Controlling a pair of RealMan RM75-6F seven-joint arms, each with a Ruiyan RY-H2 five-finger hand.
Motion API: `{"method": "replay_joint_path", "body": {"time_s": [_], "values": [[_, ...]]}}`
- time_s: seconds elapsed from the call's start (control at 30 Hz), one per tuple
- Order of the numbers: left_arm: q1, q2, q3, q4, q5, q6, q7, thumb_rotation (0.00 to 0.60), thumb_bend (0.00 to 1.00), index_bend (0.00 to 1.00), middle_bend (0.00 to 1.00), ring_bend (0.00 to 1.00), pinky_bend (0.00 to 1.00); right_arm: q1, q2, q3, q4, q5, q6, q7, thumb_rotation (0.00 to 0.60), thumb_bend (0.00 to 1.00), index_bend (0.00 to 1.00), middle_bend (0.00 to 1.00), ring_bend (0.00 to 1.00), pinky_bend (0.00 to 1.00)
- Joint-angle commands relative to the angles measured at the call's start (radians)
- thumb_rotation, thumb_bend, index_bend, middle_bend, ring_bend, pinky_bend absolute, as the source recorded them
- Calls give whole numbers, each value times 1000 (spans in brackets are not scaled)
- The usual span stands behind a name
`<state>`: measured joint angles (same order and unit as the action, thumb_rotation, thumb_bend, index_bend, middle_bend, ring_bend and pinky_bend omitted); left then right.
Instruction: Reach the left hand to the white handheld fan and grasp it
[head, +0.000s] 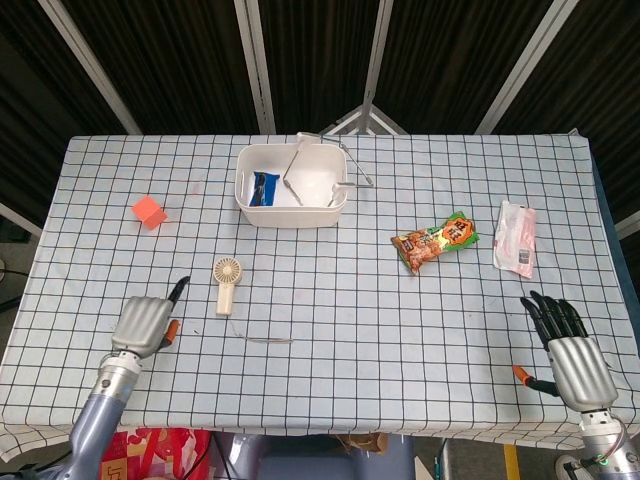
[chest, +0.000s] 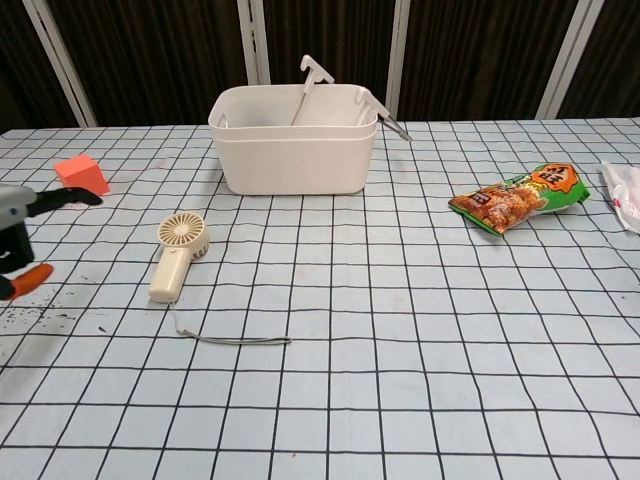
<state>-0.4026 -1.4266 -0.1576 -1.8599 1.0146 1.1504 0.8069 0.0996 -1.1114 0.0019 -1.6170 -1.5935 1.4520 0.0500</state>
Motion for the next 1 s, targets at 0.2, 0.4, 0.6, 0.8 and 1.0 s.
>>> {"method": "replay_joint_path", "body": {"time_s": [0.2,0.4,0.6,0.8,1.0], "values": [[-94,-123,1,49,-122,27,118,600,685,89,957,939,969,1,0,-1,-2,-5,0,3,600,207,0,0,0,43],[-112,-147,20,66,-137,39,123,600,687,98,957,939,969,1,-1,-1,-2,-3,-1,0,600,207,0,0,0,43],[-124,-163,33,90,-156,45,120,600,687,102,957,939,969,1,-1,-1,-4,-2,-2,0,600,208,0,0,0,43],[-136,-183,43,117,-168,47,112,600,688,95,957,938,969,2,0,-1,-4,-2,-2,1,600,208,0,0,0,44],[-151,-202,53,139,-169,51,99,600,688,80,956,938,969,2,-1,0,-3,-2,-3,2,600,208,0,0,0,43]]}}
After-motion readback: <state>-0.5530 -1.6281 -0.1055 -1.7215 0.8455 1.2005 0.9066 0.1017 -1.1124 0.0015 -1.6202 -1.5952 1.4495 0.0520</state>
